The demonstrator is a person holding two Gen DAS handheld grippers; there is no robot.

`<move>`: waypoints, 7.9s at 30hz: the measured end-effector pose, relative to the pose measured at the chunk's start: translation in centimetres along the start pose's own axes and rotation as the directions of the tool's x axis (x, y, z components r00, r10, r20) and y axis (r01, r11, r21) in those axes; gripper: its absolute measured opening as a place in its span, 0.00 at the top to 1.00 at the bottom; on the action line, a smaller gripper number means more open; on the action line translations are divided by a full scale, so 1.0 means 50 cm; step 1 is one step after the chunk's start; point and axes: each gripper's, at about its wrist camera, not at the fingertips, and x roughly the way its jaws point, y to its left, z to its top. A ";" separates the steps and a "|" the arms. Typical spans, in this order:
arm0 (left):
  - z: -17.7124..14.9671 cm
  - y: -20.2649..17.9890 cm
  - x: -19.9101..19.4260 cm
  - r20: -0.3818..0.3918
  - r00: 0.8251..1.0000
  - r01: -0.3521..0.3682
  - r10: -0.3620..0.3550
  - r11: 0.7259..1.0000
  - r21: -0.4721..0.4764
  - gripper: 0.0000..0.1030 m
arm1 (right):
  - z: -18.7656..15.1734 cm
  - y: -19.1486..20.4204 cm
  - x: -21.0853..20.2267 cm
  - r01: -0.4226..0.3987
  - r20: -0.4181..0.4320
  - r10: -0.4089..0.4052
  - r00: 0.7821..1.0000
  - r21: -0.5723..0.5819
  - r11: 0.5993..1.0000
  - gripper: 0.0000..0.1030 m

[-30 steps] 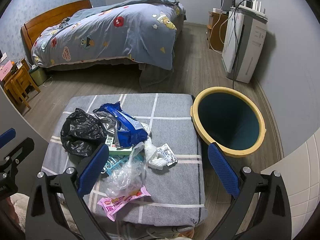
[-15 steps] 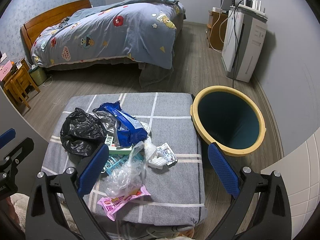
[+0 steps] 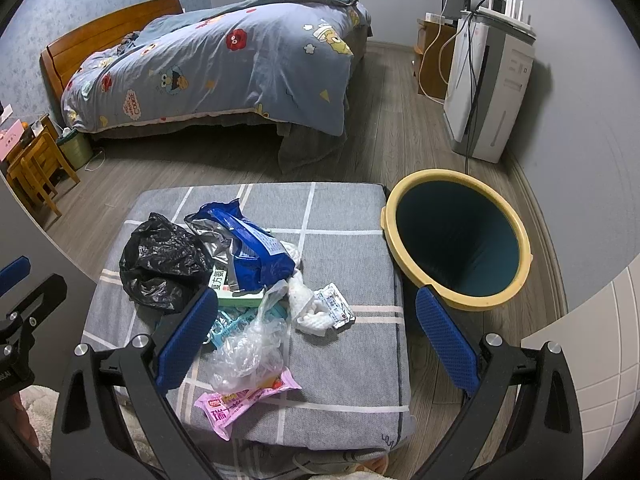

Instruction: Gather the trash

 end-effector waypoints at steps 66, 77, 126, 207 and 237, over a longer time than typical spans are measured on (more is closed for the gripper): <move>0.061 0.132 0.160 -0.088 0.996 -0.018 0.009 0.994 -0.104 0.05 | 0.129 0.053 0.196 -0.171 -0.152 0.154 0.976 -0.102 0.980 0.05; 0.019 0.112 0.258 -0.197 0.980 0.029 -0.032 0.999 -0.016 0.07 | 0.128 0.119 0.326 -0.220 -0.265 0.169 0.949 -0.174 0.960 0.08; 0.259 -0.256 0.161 0.041 0.915 0.386 -0.402 0.900 0.203 0.94 | 0.257 -0.382 0.184 -0.060 -0.037 0.071 0.997 0.248 0.967 0.85; 0.009 0.173 0.153 -0.074 0.997 -0.013 0.010 0.999 -0.043 0.07 | -0.006 0.076 0.175 -0.112 -0.314 0.116 0.942 0.031 0.993 0.06; -0.108 0.096 0.327 -0.311 0.939 -0.072 0.149 0.966 0.247 0.24 | -0.065 0.073 0.253 -0.155 -0.463 0.174 0.869 0.081 0.985 0.52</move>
